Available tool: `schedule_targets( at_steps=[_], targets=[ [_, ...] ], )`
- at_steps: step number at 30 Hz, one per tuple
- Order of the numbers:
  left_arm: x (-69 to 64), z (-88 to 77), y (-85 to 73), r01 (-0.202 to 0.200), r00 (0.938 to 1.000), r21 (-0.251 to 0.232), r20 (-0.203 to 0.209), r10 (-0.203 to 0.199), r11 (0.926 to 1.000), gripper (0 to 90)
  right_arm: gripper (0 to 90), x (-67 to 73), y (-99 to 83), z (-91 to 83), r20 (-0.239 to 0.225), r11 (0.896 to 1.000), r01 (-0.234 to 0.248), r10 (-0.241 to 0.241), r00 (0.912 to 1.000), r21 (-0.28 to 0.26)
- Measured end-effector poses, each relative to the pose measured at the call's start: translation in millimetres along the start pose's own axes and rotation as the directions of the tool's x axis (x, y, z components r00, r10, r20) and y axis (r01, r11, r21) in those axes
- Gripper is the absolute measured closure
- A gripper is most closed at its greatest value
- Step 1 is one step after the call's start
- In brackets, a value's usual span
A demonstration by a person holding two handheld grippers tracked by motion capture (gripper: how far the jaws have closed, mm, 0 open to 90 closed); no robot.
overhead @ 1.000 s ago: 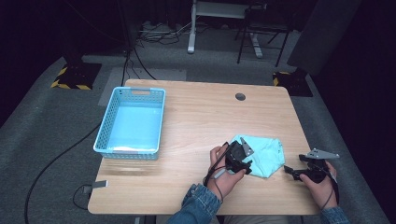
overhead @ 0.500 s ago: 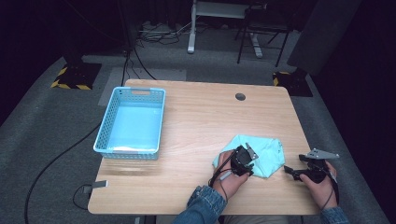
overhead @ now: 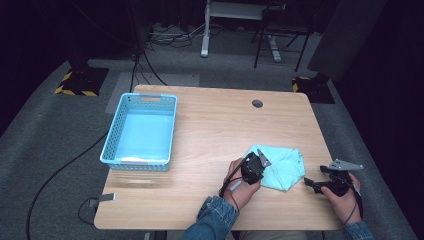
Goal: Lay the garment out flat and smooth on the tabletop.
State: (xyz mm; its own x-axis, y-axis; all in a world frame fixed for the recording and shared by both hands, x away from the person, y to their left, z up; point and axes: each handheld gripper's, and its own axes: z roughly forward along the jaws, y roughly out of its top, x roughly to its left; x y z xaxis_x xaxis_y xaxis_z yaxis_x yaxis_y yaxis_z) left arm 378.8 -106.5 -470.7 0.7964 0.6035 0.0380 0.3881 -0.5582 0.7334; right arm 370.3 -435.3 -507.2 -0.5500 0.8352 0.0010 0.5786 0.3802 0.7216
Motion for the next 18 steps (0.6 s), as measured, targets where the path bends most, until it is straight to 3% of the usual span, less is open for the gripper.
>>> schedule_targets(
  at_steps=[5,7,8,10,11,12,14,16,18],
  targets=[
    [18.8,-20.9,2.3,0.019,0.9985,-0.035,-0.051,-0.021,0.9992,83.2,6.4,0.0,0.0,0.0,0.0,1.0,0.0,0.0,1.0,0.0],
    [35.0,-31.3,-0.4,0.037,0.994,-0.044,-0.101,-0.041,0.9983,83.2,6.4,0.0,0.0,0.0,0.0,1.0,0.0,0.0,1.0,0.0],
    [47.5,-37.8,-3.5,0.053,0.9884,-0.054,-0.139,-0.06,0.9971,83.1,6.4,0.0,0.1,0.0,0.0,1.0,0.0,0.0,1.0,0.0],
    [71.9,-49.8,-12.8,0.121,0.9713,-0.066,-0.198,-0.132,0.9905,78.1,6.4,0.0,0.1,0.0,0.001,1.0,0.0,0.0,1.0,0.0],
    [86.4,-57.9,-20.0,0.175,0.9529,-0.08,-0.237,-0.189,0.9814,70.0,6.4,0.0,0.1,0.0,0.001,1.0,0.0,0.0,1.0,0.0],
    [94.3,-63.8,-25.3,0.211,0.9408,-0.097,-0.25,-0.229,0.9726,55.6,6.4,0.1,0.1,0.0,0.0,1.0,0.0,0.0,1.0,0.001],
    [100.6,-72.6,-32.7,0.234,0.9299,-0.119,-0.262,-0.258,0.9648,46.4,6.3,0.0,0.1,0.0,0.0,1.0,0.0,0.0,1.0,0.001],
    [98.1,-72.8,-35.7,0.226,0.931,-0.108,-0.268,-0.247,0.9681,40.3,6.3,0.1,0.1,0.0,0.0,1.0,0.0,0.0,1.0,0.002],
    [93.1,-68.7,-37.3,0.221,0.9382,-0.1,-0.25,-0.239,0.9702,39.1,6.4,0.1,0.2,-0.1,0.0,1.0,0.0,0.0,1.0,0.002]
  ],
)
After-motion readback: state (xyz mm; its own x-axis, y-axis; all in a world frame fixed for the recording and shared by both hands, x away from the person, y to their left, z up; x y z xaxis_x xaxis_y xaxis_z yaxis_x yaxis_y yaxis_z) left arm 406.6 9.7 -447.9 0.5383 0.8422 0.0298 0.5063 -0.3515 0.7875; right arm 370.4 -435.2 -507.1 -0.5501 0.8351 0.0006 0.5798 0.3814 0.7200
